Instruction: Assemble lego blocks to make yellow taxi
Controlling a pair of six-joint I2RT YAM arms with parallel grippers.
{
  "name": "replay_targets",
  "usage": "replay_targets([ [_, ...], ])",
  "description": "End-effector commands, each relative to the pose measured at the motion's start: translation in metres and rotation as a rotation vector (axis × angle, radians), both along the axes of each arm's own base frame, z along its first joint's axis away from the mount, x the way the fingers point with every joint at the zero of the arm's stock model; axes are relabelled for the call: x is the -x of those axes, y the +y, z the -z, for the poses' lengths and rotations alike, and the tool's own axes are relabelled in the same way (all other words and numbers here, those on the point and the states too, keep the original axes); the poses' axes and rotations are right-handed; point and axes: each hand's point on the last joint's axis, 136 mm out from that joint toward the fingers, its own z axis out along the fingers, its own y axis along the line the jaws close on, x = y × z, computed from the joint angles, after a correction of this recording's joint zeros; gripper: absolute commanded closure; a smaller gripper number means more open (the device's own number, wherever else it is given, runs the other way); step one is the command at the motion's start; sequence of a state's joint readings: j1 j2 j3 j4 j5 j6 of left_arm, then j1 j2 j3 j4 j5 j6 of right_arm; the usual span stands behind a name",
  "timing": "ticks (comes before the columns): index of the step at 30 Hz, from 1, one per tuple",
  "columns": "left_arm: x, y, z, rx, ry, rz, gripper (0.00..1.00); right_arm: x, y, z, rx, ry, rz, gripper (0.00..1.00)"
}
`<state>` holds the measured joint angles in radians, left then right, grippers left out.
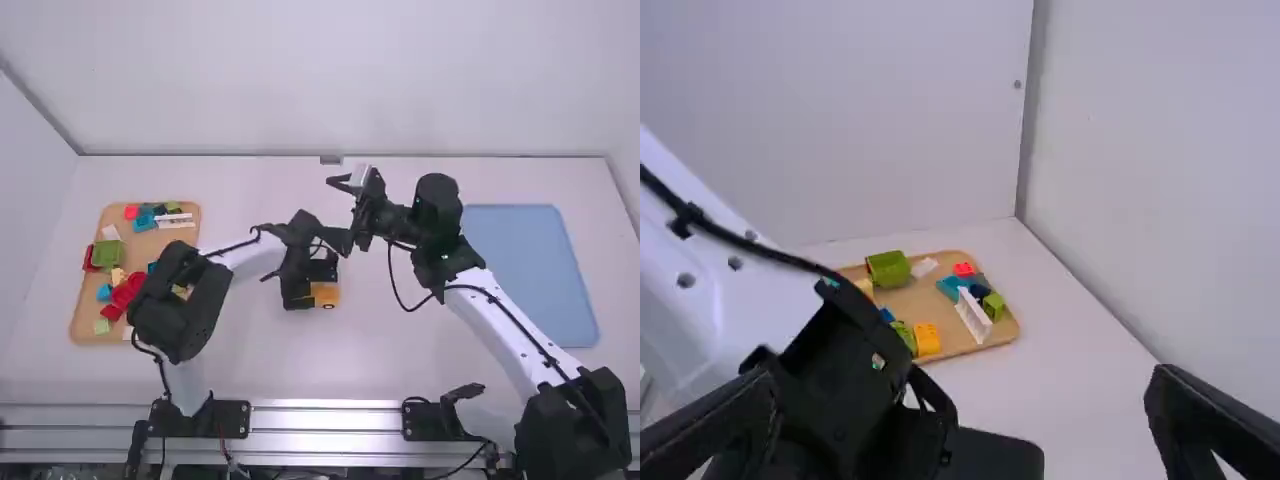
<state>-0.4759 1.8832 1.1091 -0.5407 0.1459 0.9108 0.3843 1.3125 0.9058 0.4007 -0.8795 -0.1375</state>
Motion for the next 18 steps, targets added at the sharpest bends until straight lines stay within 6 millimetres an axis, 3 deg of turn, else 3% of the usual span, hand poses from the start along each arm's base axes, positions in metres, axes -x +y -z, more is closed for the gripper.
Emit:
replay_targets([
  [1, -0.018, 0.002, -0.023, 0.04, -0.024, -0.079, 0.01, 0.002, 0.0, -0.018, -0.003, -0.069, -0.005, 0.02],
  [5, -0.032, 0.013, -0.063, 0.126, -0.033, -0.146, 0.01, 0.002, 0.0, -0.027, 0.025, -0.079, -0.011, 0.02],
  [6, -0.033, 0.014, -0.065, 0.13, -0.034, -0.152, 0.01, 0.002, 0.0, -0.027, 0.028, -0.08, -0.011, 0.02],
  [8, -0.047, 0.033, -0.087, 0.187, -0.055, -0.283, 0.01, 0.002, 0.0, -0.029, 0.059, -0.087, -0.017, 0.02],
  [10, -0.062, 0.057, -0.102, 0.222, -0.082, -0.45, 0.01, 0.001, 0.004, -0.03, 0.078, -0.084, -0.028, 0.02],
  [11, -0.071, 0.083, -0.116, 0.254, -0.099, -0.612, 0.01, 0.002, 0.012, -0.029, 0.092, -0.088, -0.051, 0.02],
  [13, -0.076, 0.102, -0.124, 0.28, -0.104, -0.731, 0.01, 0.003, 0.018, -0.028, 0.102, -0.092, -0.071, 0.02],
  [16, -0.08, 0.176, -0.151, 0.371, -0.105, -1.188, 0.01, 0.002, 0.039, -0.021, 0.141, -0.086, -0.12, 0.02],
  [17, -0.08, 0.176, -0.151, 0.371, -0.105, -1.188, 0.01, 0.002, 0.039, -0.021, 0.141, -0.086, -0.12, 0.02],
  [18, -0.074, 0.205, -0.159, 0.408, -0.094, -1.371, 0.01, -0.004, 0.049, -0.016, 0.152, -0.066, -0.129, 0.02],
])
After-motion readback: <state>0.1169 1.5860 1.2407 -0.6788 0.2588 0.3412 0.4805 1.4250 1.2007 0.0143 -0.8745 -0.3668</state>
